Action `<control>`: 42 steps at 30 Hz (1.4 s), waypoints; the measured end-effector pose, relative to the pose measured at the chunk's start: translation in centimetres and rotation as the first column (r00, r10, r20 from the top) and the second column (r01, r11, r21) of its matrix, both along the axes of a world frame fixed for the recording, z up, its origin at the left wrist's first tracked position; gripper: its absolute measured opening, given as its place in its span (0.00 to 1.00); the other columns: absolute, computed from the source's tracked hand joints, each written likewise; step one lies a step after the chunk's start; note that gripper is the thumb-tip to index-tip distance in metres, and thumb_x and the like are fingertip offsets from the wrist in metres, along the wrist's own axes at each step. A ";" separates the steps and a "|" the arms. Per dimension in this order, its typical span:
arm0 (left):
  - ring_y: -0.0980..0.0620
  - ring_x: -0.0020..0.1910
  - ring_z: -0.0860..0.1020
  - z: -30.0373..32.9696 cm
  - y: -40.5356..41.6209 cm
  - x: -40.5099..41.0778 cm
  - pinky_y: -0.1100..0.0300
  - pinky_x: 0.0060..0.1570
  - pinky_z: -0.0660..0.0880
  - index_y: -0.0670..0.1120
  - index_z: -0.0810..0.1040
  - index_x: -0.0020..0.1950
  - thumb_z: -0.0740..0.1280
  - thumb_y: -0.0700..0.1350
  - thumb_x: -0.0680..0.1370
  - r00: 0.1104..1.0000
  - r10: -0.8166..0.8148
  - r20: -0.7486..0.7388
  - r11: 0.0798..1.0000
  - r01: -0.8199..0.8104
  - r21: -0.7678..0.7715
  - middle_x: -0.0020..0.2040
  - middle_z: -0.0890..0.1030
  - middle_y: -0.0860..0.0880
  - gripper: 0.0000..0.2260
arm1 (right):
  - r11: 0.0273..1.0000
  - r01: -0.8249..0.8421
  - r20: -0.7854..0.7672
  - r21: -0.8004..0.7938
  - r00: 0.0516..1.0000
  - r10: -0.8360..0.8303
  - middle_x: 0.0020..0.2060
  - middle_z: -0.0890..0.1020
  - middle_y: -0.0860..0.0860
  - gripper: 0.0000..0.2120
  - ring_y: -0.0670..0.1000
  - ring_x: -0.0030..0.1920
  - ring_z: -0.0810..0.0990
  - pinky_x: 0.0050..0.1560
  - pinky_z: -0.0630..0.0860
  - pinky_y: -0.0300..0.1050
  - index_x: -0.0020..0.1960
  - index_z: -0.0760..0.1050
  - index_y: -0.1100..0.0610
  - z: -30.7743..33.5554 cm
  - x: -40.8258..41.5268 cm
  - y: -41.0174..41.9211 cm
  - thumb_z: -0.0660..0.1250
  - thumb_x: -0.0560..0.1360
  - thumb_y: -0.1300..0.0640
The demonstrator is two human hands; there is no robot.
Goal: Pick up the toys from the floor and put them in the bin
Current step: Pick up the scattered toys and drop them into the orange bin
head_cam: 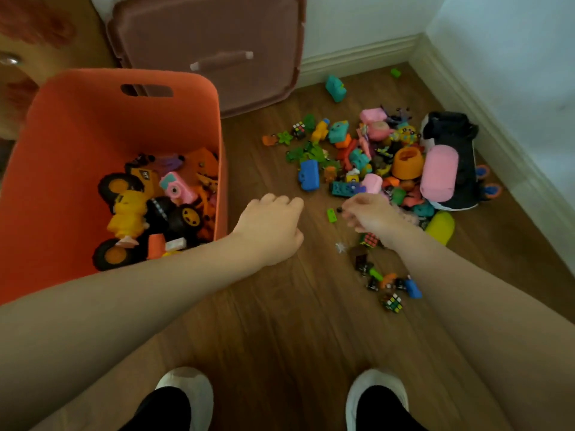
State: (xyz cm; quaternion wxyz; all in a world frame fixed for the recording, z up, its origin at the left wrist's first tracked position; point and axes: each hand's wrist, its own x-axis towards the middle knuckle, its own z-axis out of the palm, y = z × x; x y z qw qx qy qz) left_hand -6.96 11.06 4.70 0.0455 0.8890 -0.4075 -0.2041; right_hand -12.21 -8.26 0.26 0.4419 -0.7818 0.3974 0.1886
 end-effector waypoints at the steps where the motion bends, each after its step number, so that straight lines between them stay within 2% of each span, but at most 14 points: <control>1: 0.43 0.61 0.71 -0.7 -1.3 -0.2 0.51 0.55 0.68 0.45 0.67 0.65 0.58 0.49 0.78 1.000 -0.012 -0.017 0.995 0.014 0.101 0.61 0.74 0.44 0.17 | 0.999 -0.023 -0.031 -0.039 0.999 0.022 0.42 0.77 0.62 0.15 0.55 0.41 0.73 0.44 0.72 0.49 0.55 0.74 0.70 -1.1 -1.0 -1.3 0.56 0.78 0.60; 3: 0.41 0.59 0.72 -2.6 -3.0 -0.3 0.51 0.49 0.68 0.45 0.63 0.68 0.58 0.46 0.79 0.999 -0.010 -0.030 0.966 0.018 0.257 0.61 0.73 0.43 0.18 | 0.991 -0.096 -0.090 -0.096 0.992 0.088 0.47 0.76 0.69 0.16 0.56 0.42 0.70 0.46 0.72 0.54 0.56 0.72 0.74 -3.2 -2.9 -3.0 0.56 0.78 0.62; 5: 0.41 0.60 0.72 -5.0 -4.5 0.1 0.52 0.46 0.69 0.46 0.56 0.74 0.59 0.39 0.77 0.998 0.032 -0.059 0.930 -0.008 0.367 0.66 0.69 0.42 0.26 | 0.970 -0.195 -0.136 -0.147 0.975 0.175 0.53 0.78 0.63 0.15 0.58 0.49 0.74 0.51 0.71 0.49 0.56 0.76 0.68 -4.8 -4.6 -4.1 0.55 0.79 0.61; 8: 0.39 0.66 0.69 -8.3 -5.0 1.2 0.50 0.53 0.72 0.50 0.49 0.77 0.57 0.33 0.76 0.979 0.164 -0.120 0.917 -0.107 0.385 0.74 0.58 0.41 0.32 | 0.901 -0.400 -0.227 -0.167 0.905 0.360 0.62 0.75 0.57 0.14 0.57 0.60 0.74 0.54 0.69 0.44 0.61 0.73 0.59 -7.0 -6.4 -4.7 0.53 0.81 0.59; 12: 0.38 0.66 0.68 -13.0 -4.5 1.3 0.48 0.58 0.71 0.54 0.49 0.76 0.56 0.39 0.79 0.911 0.356 -0.208 0.905 -0.280 0.319 0.76 0.51 0.41 0.28 | 0.859 -0.481 -0.274 -0.174 0.861 0.427 0.63 0.69 0.59 0.17 0.55 0.46 0.73 0.49 0.71 0.46 0.67 0.66 0.57 -9.7 -7.7 -5.0 0.59 0.79 0.56; 16: 0.39 0.66 0.66 -15.2 -4.2 1.0 0.47 0.58 0.70 0.54 0.50 0.76 0.57 0.43 0.80 0.908 0.365 -0.204 0.906 -0.297 0.301 0.74 0.53 0.41 0.26 | 0.837 -0.467 -0.205 -0.284 0.883 0.423 0.63 0.65 0.57 0.21 0.58 0.48 0.76 0.48 0.73 0.48 0.67 0.64 0.55 -10.0 -7.3 -4.2 0.63 0.78 0.51; 20: 0.42 0.63 0.69 -16.1 -4.8 1.2 0.49 0.56 0.74 0.48 0.60 0.73 0.59 0.47 0.80 0.934 0.323 -0.151 0.921 -0.274 0.278 0.71 0.59 0.41 0.21 | 0.668 -0.600 -0.305 -0.440 0.800 0.517 0.62 0.68 0.56 0.22 0.58 0.56 0.75 0.47 0.74 0.51 0.67 0.64 0.54 -10.0 -6.8 -2.6 0.61 0.77 0.45; 22: 0.42 0.61 0.70 -16.4 -5.5 1.2 0.50 0.54 0.73 0.45 0.65 0.68 0.61 0.48 0.79 0.939 0.319 -0.128 0.922 -0.277 0.269 0.68 0.62 0.41 0.19 | 0.628 -0.663 -0.315 -0.408 0.747 0.585 0.65 0.66 0.56 0.21 0.57 0.60 0.72 0.52 0.74 0.52 0.67 0.64 0.54 -10.4 -6.9 -1.9 0.61 0.77 0.48; 25: 0.42 0.58 0.71 -16.8 -6.7 0.9 0.51 0.54 0.72 0.42 0.70 0.61 0.61 0.47 0.79 0.957 0.249 -0.151 0.936 -0.198 0.290 0.62 0.69 0.42 0.13 | 0.664 -0.690 -0.236 -0.289 0.724 0.649 0.66 0.64 0.55 0.16 0.56 0.62 0.69 0.56 0.73 0.51 0.64 0.67 0.55 -11.5 -7.5 -1.9 0.61 0.77 0.56; 27: 0.42 0.57 0.71 -17.2 -7.3 0.6 0.50 0.54 0.72 0.42 0.71 0.61 0.60 0.43 0.79 0.963 0.215 -0.164 0.949 -0.167 0.266 0.59 0.71 0.42 0.11 | 0.760 -0.582 -0.079 -0.289 0.806 0.587 0.59 0.70 0.54 0.09 0.55 0.57 0.72 0.52 0.72 0.47 0.56 0.70 0.56 -11.7 -8.0 -2.5 0.62 0.76 0.58; 31: 0.43 0.57 0.72 -17.5 -7.6 -0.1 0.51 0.54 0.72 0.44 0.69 0.62 0.58 0.38 0.79 0.956 0.224 -0.191 0.966 -0.192 0.171 0.59 0.71 0.43 0.12 | 0.948 -0.145 0.171 -0.284 0.965 0.199 0.43 0.77 0.53 0.06 0.51 0.42 0.76 0.43 0.73 0.48 0.50 0.70 0.56 -10.5 -9.0 -4.1 0.63 0.74 0.62; 36: 0.46 0.61 0.69 -17.3 -6.0 -0.9 0.53 0.56 0.71 0.47 0.68 0.64 0.62 0.42 0.76 0.972 0.201 -0.122 0.979 -0.197 0.049 0.61 0.68 0.46 0.17 | 0.967 0.177 0.155 -0.185 0.977 -0.150 0.29 0.70 0.52 0.07 0.50 0.30 0.68 0.29 0.66 0.44 0.44 0.71 0.61 -10.1 -10.7 -5.4 0.55 0.77 0.63; 39: 0.43 0.61 0.67 -17.7 -4.4 -1.2 0.51 0.59 0.68 0.47 0.67 0.66 0.63 0.43 0.75 0.971 0.232 -0.062 0.969 -0.225 0.098 0.62 0.67 0.43 0.20 | 0.966 -0.077 -0.035 -0.248 0.997 0.070 0.37 0.76 0.53 0.07 0.53 0.38 0.75 0.39 0.74 0.49 0.49 0.72 0.60 -10.8 -11.6 -5.3 0.60 0.78 0.56; 42: 0.42 0.59 0.68 -18.0 -3.6 -1.1 0.50 0.56 0.68 0.46 0.68 0.64 0.61 0.41 0.77 0.967 0.245 -0.066 0.966 -0.238 0.102 0.60 0.68 0.42 0.15 | 0.879 -0.385 -0.195 -0.283 0.920 0.340 0.48 0.74 0.53 0.15 0.52 0.46 0.75 0.43 0.70 0.45 0.58 0.70 0.55 -10.8 -11.9 -4.9 0.64 0.76 0.49</control>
